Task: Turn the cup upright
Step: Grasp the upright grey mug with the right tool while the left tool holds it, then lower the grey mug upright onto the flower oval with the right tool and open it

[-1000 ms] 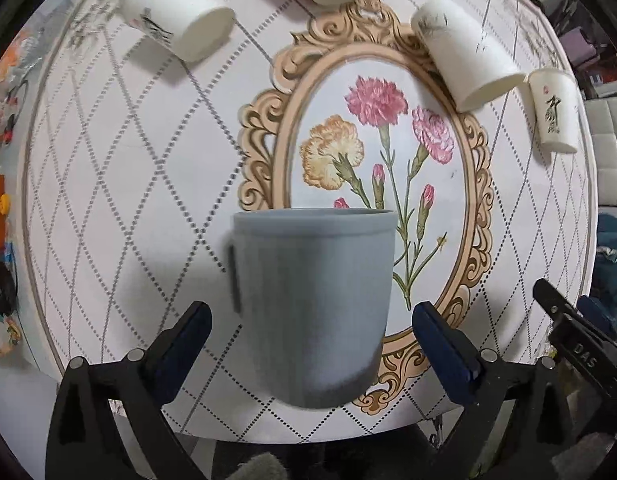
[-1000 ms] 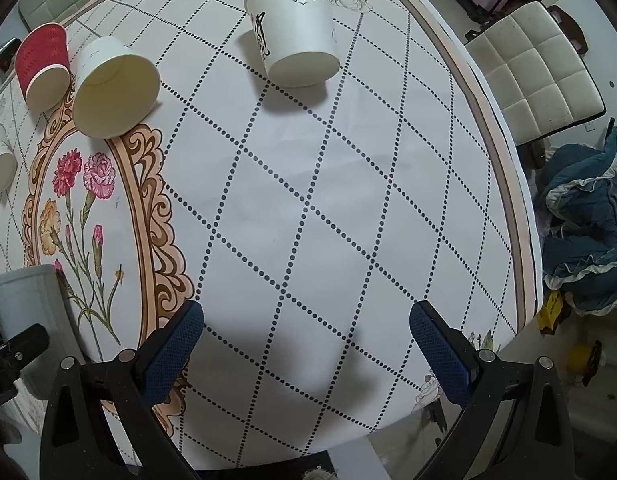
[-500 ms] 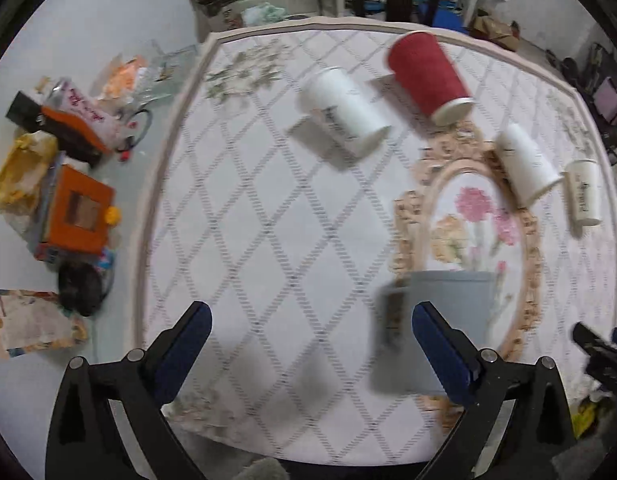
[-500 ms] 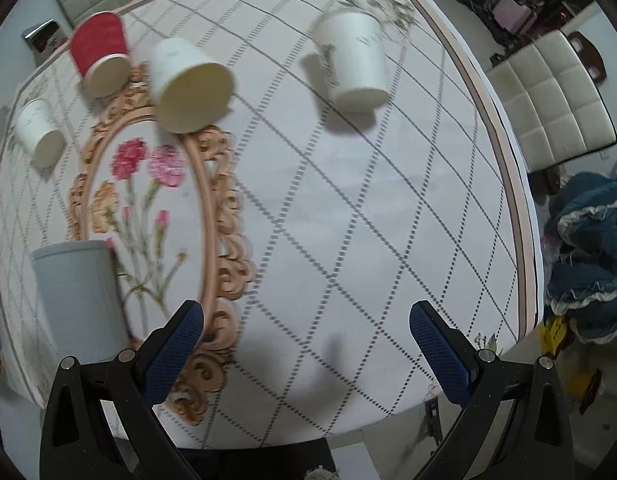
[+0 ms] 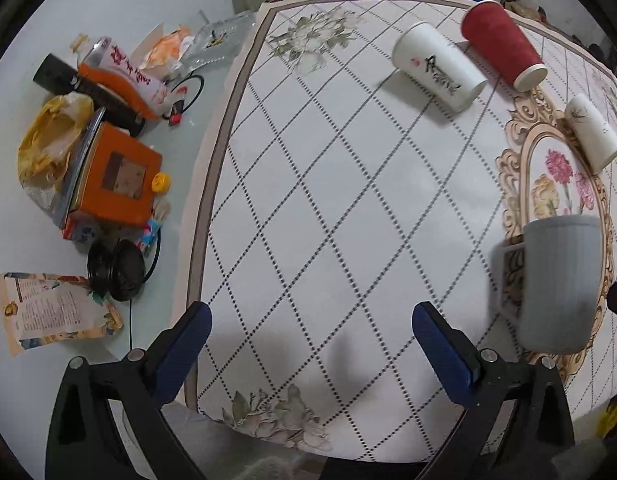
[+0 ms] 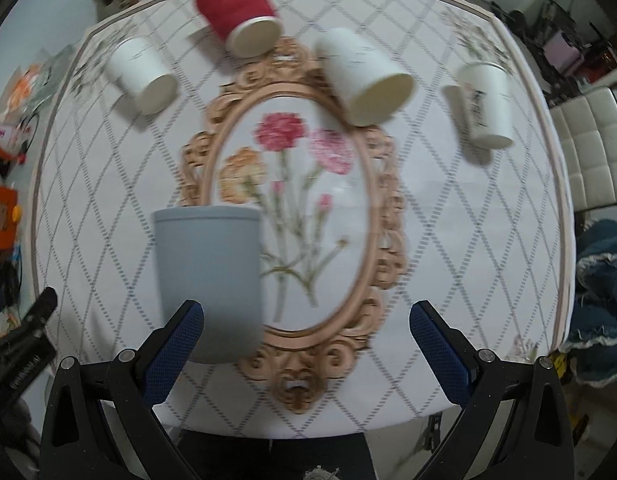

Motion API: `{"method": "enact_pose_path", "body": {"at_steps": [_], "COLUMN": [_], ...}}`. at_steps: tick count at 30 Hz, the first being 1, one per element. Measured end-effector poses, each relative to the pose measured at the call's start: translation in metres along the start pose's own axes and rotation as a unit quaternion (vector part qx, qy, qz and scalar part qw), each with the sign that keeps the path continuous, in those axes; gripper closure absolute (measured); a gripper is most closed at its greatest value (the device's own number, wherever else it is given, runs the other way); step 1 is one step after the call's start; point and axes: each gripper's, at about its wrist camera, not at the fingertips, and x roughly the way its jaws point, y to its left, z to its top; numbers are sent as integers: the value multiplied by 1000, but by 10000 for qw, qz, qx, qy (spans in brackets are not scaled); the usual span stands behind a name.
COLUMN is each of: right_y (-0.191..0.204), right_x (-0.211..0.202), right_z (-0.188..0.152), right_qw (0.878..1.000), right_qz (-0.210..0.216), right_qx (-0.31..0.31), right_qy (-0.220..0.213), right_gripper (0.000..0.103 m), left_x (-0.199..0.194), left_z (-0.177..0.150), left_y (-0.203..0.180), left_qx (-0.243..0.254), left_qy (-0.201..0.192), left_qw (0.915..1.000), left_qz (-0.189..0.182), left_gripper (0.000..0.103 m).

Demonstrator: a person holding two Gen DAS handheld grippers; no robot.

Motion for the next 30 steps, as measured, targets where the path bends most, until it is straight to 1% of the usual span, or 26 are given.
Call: {"method": "enact_pose_path", "body": {"at_steps": [5,9,13,17,19,21,26,28,30], "right_y": [25,38,47,53,55,57,61,60,56], "right_x": [7,17,32,46,52,56,57,57,55], "right_z": [5,11,17,19,20,20,20,19,17], "right_qw": [9999,9996,9984,9967,9956,9948,9950,9951,9947], "right_qz": [25,55,152,230,325,343,296,379,575], "right_qx": [-140,-224,-292,-302,-276,-273,-317,-301,-194], "right_qy": [69,187,453,711,836,914,895,863,829], "right_gripper": [0,2,10,15,19,21,21,21,21], "left_x": [11,19,23,28,31,33,37,38,39], "left_z": [-7,-11,-12,-11,-11,-11,-12,-12,-12], "left_y": [9,10,11,13,14,14,16,17,17], "left_qx": [-94,-95,-87,-82,-72,-57,-84,-85,-76], "left_qy": [149,237,283,347,389,415,516,589,665], "left_qw": [9998,9997,9995,9993,9992,9991,9986,9982,9977], "left_qz": [-49,-67,-70,-86,-84,-82,-79,-65,-94], "left_gripper": [1,1,0,1,1,1,1,1,1]}}
